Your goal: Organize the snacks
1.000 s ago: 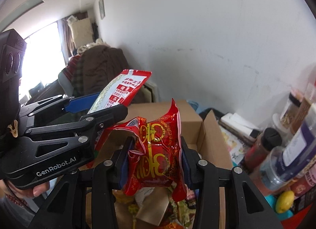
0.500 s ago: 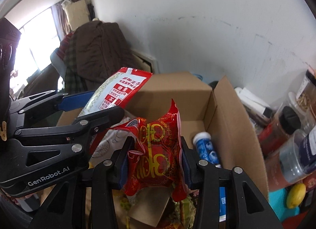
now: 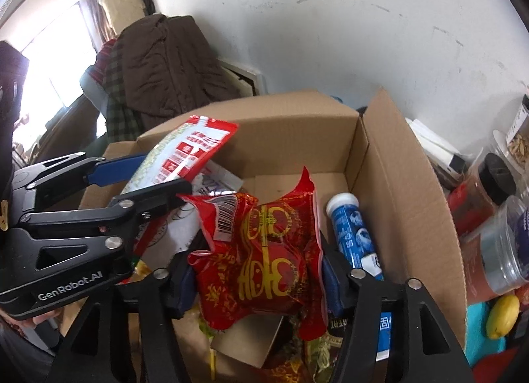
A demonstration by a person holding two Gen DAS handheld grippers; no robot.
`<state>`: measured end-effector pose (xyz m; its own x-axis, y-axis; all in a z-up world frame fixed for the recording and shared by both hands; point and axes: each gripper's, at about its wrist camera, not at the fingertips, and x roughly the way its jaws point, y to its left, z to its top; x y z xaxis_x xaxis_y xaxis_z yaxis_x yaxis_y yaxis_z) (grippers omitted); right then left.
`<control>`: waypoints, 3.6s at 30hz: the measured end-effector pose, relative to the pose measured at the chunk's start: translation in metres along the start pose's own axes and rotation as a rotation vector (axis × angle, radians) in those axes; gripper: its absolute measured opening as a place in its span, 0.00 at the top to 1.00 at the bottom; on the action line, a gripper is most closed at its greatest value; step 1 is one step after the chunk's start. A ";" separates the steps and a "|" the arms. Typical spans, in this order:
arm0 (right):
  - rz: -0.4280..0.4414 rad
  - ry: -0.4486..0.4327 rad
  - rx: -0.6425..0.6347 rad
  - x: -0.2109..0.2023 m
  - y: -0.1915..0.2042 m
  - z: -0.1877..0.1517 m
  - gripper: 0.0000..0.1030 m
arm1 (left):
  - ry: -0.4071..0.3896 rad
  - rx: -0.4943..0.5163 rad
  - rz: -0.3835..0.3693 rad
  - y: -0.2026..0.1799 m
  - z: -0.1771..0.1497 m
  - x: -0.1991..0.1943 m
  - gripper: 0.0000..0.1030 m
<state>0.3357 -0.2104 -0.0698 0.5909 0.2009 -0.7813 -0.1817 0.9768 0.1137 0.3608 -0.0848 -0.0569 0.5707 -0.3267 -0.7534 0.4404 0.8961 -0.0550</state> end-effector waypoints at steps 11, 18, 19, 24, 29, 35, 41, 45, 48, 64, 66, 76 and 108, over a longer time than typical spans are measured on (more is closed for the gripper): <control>-0.010 0.068 0.003 0.005 -0.002 0.001 0.20 | 0.061 0.002 0.051 -0.003 0.001 0.003 0.49; -0.061 0.105 -0.021 0.002 0.004 -0.002 0.12 | 0.047 0.017 0.115 -0.011 -0.001 -0.008 0.24; -0.069 0.106 -0.023 0.000 0.005 -0.002 0.12 | 0.043 0.016 0.120 -0.010 -0.002 -0.010 0.24; -0.118 0.068 -0.017 -0.012 0.006 -0.004 0.12 | 0.030 -0.017 0.114 -0.006 -0.002 -0.022 0.24; -0.114 0.007 -0.013 -0.029 0.008 -0.005 0.12 | -0.010 -0.019 0.110 -0.006 -0.001 -0.041 0.24; -0.142 -0.121 -0.051 -0.066 0.021 0.001 0.12 | -0.077 -0.042 0.093 -0.006 0.004 -0.075 0.24; -0.170 -0.220 -0.076 -0.105 0.034 0.007 0.12 | -0.149 -0.063 0.098 -0.006 0.008 -0.116 0.24; -0.170 -0.276 -0.078 -0.130 0.042 0.006 0.12 | -0.202 -0.067 0.103 -0.009 0.007 -0.147 0.24; -0.175 -0.320 -0.081 -0.149 0.047 0.004 0.12 | -0.241 -0.065 0.108 -0.012 0.005 -0.168 0.24; -0.203 -0.535 -0.121 -0.265 0.083 -0.042 0.11 | -0.453 -0.034 0.143 -0.040 -0.031 -0.280 0.11; -0.212 -0.551 -0.125 -0.276 0.087 -0.049 0.08 | -0.472 -0.027 0.147 -0.046 -0.037 -0.290 0.11; -0.239 -0.602 -0.131 -0.313 0.101 -0.102 0.04 | -0.530 0.016 0.176 -0.073 -0.082 -0.326 0.02; -0.160 -0.464 -0.147 -0.272 0.095 -0.214 0.04 | -0.370 -0.110 0.203 -0.102 -0.198 -0.296 0.02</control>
<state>-0.0099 -0.1884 0.0221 0.9010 0.0943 -0.4235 -0.1493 0.9839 -0.0985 0.0095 -0.0200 0.0424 0.8568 -0.2085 -0.4717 0.2289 0.9733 -0.0144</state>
